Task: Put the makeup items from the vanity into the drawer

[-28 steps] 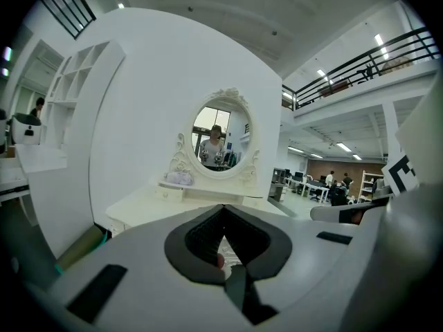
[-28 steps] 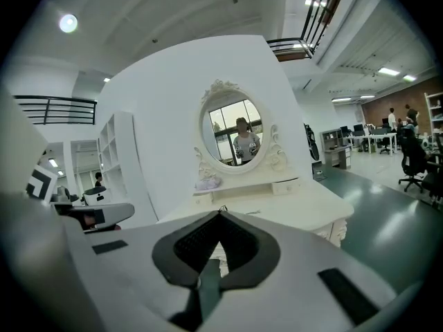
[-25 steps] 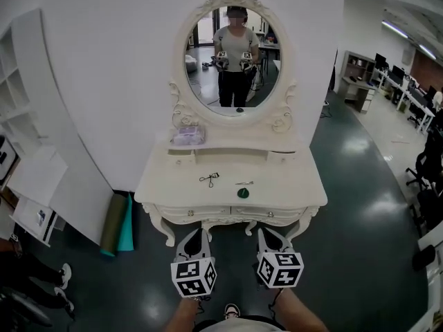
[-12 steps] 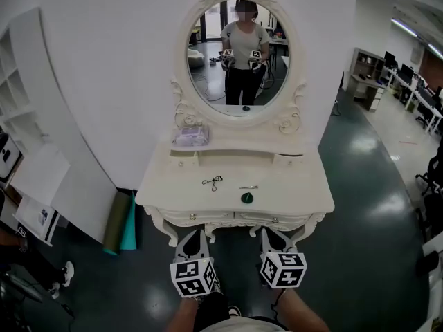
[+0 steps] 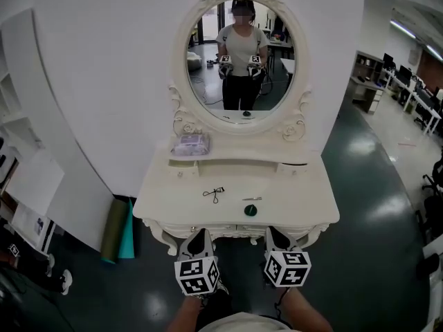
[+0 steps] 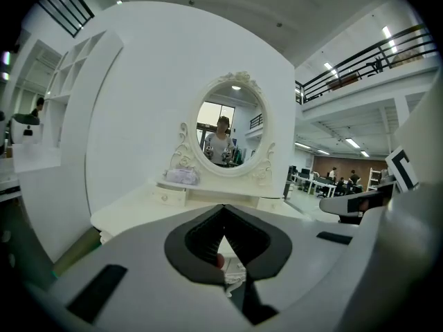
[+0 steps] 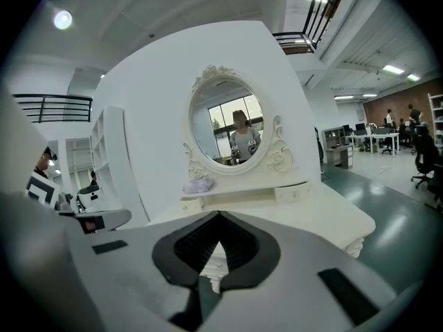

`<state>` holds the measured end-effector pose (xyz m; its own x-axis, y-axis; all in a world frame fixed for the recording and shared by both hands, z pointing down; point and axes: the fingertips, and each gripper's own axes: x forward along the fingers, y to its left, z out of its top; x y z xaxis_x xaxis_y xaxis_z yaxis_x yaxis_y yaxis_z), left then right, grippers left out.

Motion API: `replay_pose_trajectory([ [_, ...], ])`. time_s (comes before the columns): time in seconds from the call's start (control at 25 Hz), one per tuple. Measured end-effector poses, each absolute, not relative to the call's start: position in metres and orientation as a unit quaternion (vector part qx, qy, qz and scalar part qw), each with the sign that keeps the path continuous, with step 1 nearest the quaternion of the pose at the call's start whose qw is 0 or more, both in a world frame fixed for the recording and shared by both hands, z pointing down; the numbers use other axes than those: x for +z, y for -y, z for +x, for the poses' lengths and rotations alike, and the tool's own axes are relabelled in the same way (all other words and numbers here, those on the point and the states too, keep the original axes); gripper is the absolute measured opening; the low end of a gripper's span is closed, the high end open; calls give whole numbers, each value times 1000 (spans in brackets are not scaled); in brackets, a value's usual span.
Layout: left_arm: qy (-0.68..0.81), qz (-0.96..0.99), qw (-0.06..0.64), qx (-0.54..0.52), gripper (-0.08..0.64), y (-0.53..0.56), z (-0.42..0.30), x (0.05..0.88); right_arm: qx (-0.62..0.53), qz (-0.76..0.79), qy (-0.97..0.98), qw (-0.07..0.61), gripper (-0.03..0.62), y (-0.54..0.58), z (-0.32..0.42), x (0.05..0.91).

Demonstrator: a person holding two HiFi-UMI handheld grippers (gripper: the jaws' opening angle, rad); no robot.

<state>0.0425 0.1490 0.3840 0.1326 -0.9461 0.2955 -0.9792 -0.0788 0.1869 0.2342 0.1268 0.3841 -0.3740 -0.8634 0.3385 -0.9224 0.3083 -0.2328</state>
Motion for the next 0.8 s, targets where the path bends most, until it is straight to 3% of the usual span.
replay_pose_trajectory([
  [0.8,649,741,167,52,5,18,-31,376,187,571,795,81,17,29,172,369],
])
